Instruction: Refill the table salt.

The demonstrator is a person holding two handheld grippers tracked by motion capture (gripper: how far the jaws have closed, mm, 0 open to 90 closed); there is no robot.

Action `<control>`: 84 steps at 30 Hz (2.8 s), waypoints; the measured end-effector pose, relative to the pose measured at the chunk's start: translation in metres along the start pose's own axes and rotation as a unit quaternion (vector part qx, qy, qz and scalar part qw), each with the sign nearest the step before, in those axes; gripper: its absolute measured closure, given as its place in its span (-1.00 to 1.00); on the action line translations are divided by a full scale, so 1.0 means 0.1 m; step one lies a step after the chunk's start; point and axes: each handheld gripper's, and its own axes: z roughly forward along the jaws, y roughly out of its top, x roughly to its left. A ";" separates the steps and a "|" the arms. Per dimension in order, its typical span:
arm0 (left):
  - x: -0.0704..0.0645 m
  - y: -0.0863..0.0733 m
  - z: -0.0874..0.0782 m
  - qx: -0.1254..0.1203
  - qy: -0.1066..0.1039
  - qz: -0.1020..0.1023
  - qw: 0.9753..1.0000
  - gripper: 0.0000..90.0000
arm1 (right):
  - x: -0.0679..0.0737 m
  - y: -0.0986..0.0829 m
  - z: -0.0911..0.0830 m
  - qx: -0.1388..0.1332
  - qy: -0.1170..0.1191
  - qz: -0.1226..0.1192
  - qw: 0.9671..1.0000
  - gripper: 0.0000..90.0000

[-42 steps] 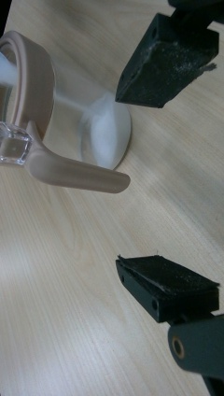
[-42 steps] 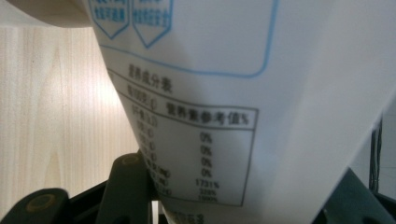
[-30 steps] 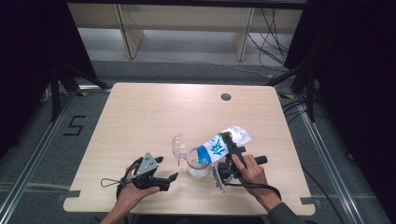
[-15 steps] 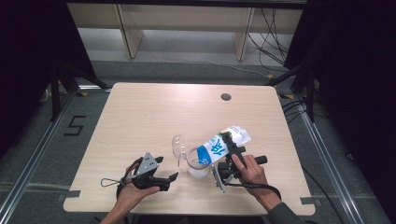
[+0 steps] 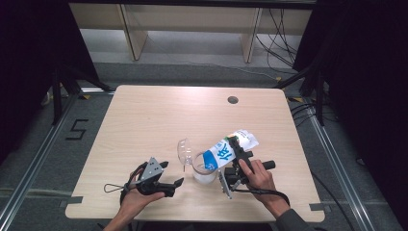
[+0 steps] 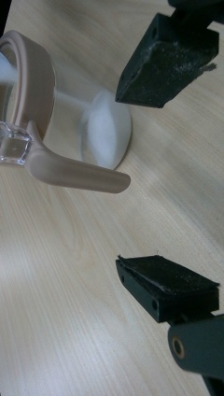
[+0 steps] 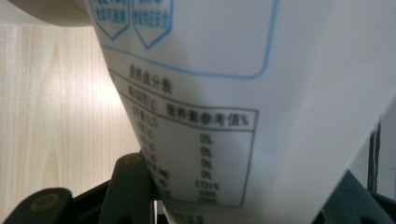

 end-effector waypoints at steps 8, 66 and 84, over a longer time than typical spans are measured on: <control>0.00 0.00 0.00 0.000 0.000 0.003 1.000 -0.63 | 0.03 0.01 -0.02 0.012 0.003 0.021 1.000 0.21; 0.00 0.00 0.00 0.003 0.001 0.004 1.000 -0.63 | 0.02 0.00 0.02 -0.007 -0.008 0.003 1.000 0.25; 0.00 0.00 0.00 0.006 0.002 0.007 1.000 -0.63 | 0.02 0.00 0.01 -0.004 -0.005 0.005 1.000 0.26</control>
